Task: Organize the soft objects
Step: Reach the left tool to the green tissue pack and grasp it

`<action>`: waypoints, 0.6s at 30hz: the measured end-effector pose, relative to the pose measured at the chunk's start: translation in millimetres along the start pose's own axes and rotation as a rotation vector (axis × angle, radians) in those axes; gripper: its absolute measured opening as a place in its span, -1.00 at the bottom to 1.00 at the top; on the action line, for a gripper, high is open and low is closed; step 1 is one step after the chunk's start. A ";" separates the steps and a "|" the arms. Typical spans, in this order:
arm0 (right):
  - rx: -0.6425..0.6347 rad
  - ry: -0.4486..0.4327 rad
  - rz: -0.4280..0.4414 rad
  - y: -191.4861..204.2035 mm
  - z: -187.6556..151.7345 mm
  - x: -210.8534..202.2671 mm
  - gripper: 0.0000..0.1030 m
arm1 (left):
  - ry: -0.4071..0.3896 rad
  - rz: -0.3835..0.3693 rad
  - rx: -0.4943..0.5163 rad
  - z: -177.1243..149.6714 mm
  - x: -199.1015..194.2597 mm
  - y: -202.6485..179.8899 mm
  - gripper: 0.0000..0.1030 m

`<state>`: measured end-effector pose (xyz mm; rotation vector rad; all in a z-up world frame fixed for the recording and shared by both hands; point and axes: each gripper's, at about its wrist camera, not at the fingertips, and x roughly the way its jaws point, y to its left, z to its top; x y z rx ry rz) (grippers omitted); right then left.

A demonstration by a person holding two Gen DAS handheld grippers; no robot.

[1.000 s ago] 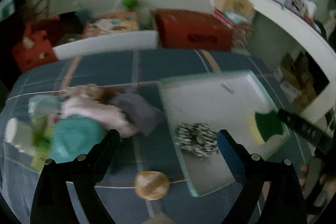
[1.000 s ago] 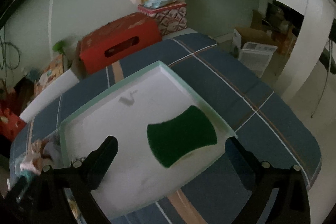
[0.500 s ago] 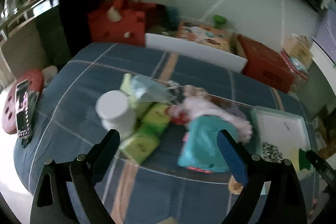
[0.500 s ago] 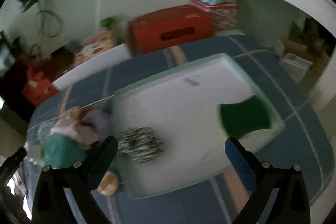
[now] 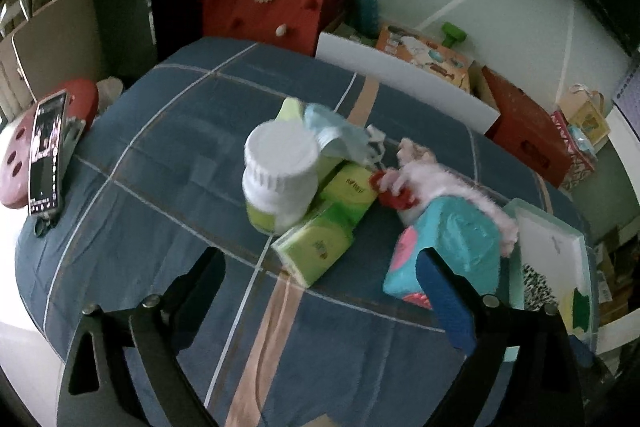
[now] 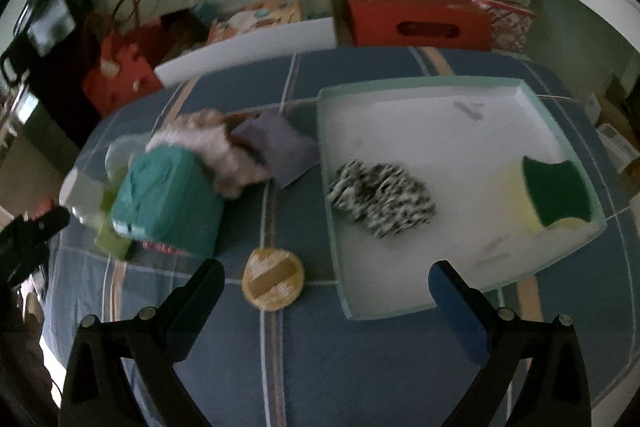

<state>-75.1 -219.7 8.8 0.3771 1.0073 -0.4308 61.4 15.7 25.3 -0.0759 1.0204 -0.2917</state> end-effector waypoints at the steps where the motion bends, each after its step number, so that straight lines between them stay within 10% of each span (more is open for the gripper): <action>1: -0.008 0.005 0.001 2.8 -1.4 2.3 1.00 | 0.005 0.001 -0.001 -1.9 1.7 3.8 0.94; 18: -0.096 0.076 0.026 33.7 -12.9 31.3 0.84 | 0.098 0.053 0.019 -1.0 47.9 13.2 0.94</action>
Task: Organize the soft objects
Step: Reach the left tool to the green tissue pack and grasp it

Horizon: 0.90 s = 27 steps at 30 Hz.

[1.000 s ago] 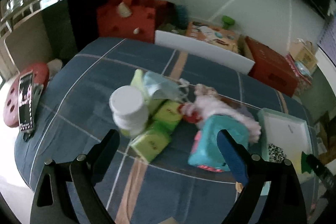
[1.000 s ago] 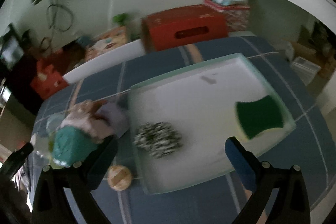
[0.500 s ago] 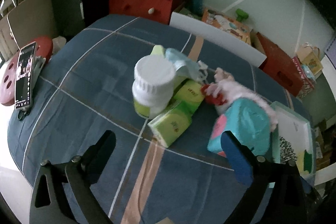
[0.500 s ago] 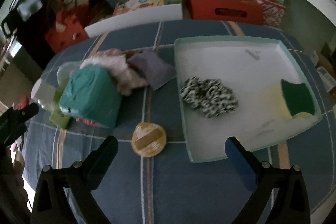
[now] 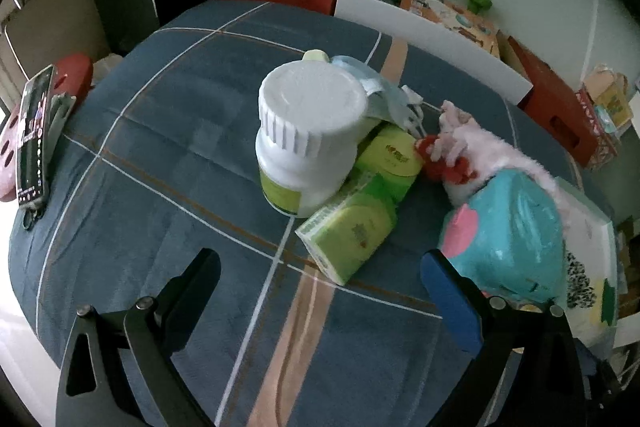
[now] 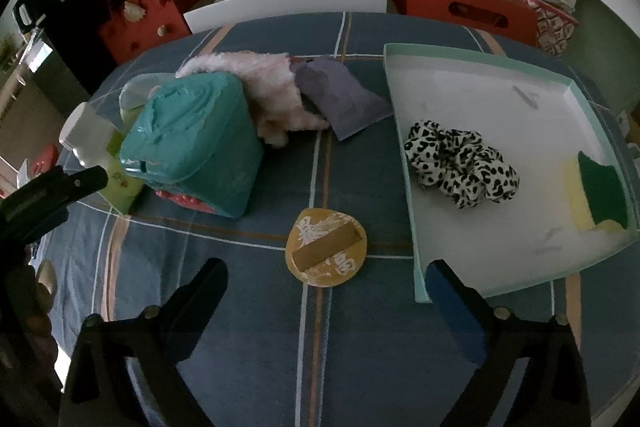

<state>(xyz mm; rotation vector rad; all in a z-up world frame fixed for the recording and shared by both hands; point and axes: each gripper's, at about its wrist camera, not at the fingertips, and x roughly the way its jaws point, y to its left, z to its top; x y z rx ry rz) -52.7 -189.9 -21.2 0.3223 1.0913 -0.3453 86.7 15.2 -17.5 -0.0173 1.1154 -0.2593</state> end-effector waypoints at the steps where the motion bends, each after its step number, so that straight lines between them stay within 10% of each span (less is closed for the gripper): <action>1: -0.001 0.003 0.002 0.6 0.1 1.1 0.82 | 0.002 0.007 0.004 1.6 1.9 -0.2 0.94; 20: -0.013 0.045 -0.011 2.0 5.0 27.2 0.70 | 0.021 0.051 0.031 13.8 28.9 -5.4 0.89; 27: -0.028 0.065 -0.006 7.4 5.3 34.2 0.58 | 0.048 0.039 0.039 14.0 35.1 -7.3 0.42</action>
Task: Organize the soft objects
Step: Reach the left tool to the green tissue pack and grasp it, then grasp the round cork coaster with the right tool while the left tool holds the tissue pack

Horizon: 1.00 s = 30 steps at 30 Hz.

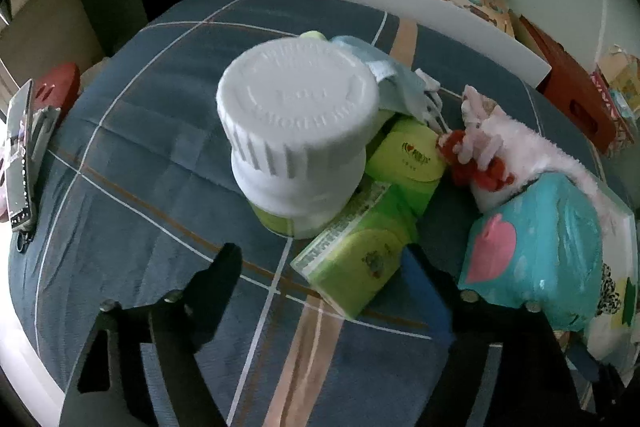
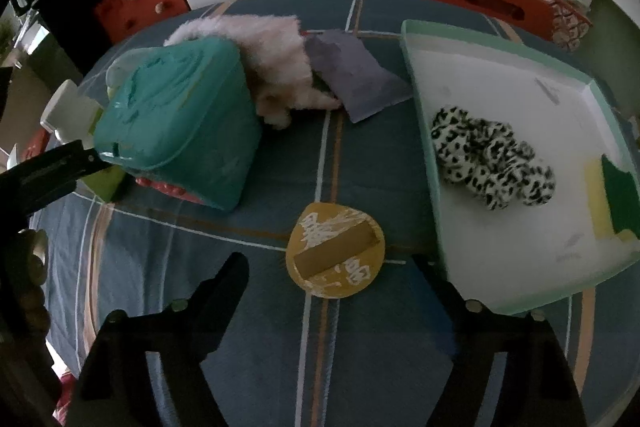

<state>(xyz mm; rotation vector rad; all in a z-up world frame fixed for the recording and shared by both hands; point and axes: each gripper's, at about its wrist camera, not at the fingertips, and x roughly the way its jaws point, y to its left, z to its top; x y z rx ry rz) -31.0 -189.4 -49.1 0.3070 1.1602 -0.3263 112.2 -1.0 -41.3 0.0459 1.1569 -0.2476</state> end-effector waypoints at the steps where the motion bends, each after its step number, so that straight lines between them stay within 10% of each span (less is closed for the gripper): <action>1: 0.001 0.005 -0.005 -0.4 0.0 1.9 0.57 | 0.003 -0.005 0.000 -0.5 0.4 0.4 0.28; 4: 0.008 0.007 -0.006 -1.7 1.2 4.1 0.50 | 0.017 -0.066 -0.004 -1.9 0.1 0.0 -0.06; 30: -0.004 0.022 -0.013 -2.6 0.3 15.4 0.01 | 0.020 -0.065 0.034 -14.1 -17.6 -4.0 -0.45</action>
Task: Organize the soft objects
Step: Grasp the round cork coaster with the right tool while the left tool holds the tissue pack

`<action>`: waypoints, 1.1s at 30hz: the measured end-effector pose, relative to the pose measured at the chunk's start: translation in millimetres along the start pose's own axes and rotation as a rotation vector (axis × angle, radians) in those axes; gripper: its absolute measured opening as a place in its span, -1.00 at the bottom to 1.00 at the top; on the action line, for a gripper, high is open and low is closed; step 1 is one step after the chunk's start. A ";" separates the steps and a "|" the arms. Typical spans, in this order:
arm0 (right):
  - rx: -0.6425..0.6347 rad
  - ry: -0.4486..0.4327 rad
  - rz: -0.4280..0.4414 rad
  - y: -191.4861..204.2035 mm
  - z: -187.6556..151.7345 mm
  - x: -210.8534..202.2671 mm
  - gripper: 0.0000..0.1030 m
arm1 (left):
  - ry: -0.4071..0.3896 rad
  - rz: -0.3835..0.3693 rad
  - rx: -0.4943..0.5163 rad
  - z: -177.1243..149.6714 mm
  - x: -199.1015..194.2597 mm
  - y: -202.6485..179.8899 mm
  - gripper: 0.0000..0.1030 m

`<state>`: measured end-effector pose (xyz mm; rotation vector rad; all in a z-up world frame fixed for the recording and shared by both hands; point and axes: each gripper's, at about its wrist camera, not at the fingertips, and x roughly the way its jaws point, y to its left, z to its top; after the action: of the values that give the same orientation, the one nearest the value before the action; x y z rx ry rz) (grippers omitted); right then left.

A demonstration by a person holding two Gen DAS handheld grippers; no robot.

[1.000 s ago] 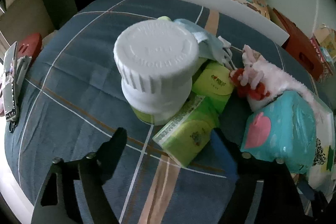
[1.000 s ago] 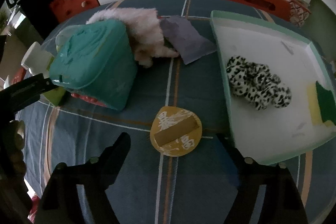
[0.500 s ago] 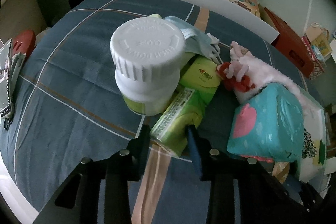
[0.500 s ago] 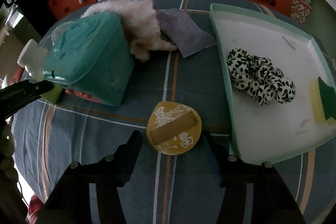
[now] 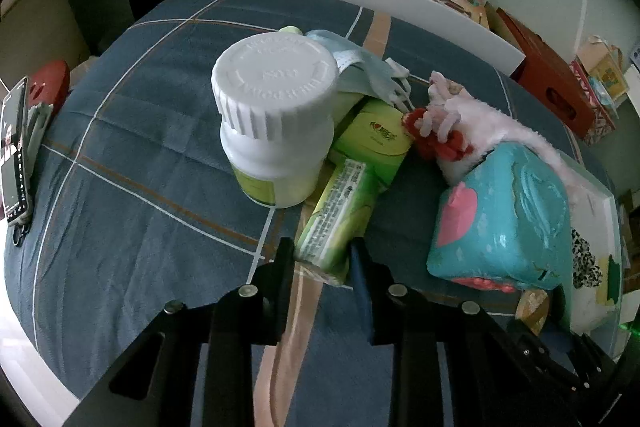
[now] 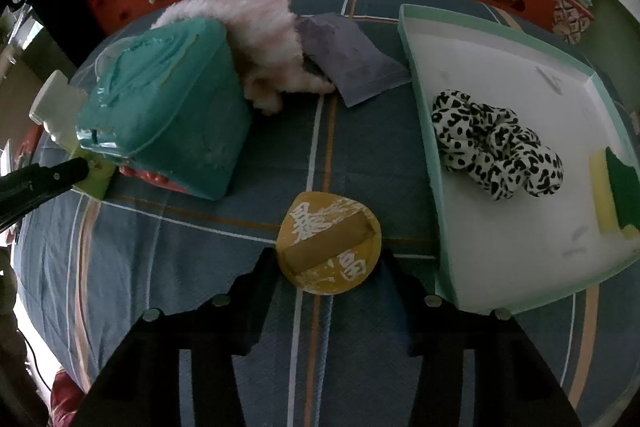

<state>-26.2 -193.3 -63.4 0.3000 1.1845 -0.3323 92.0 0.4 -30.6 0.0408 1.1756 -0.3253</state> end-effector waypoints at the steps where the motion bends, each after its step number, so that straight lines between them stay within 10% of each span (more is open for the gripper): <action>1: 0.000 -0.001 0.002 0.1 -0.2 0.1 0.01 | 0.001 0.001 0.000 -0.8 -0.4 -0.1 -0.45; 33: -0.008 -0.128 0.012 0.6 -3.4 -54.4 0.00 | -0.172 -0.061 -0.020 -0.5 -66.4 6.8 -0.57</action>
<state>-47.3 -186.2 -13.7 0.2750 1.0575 -0.3312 70.5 22.2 28.7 -0.0402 1.0103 -0.3631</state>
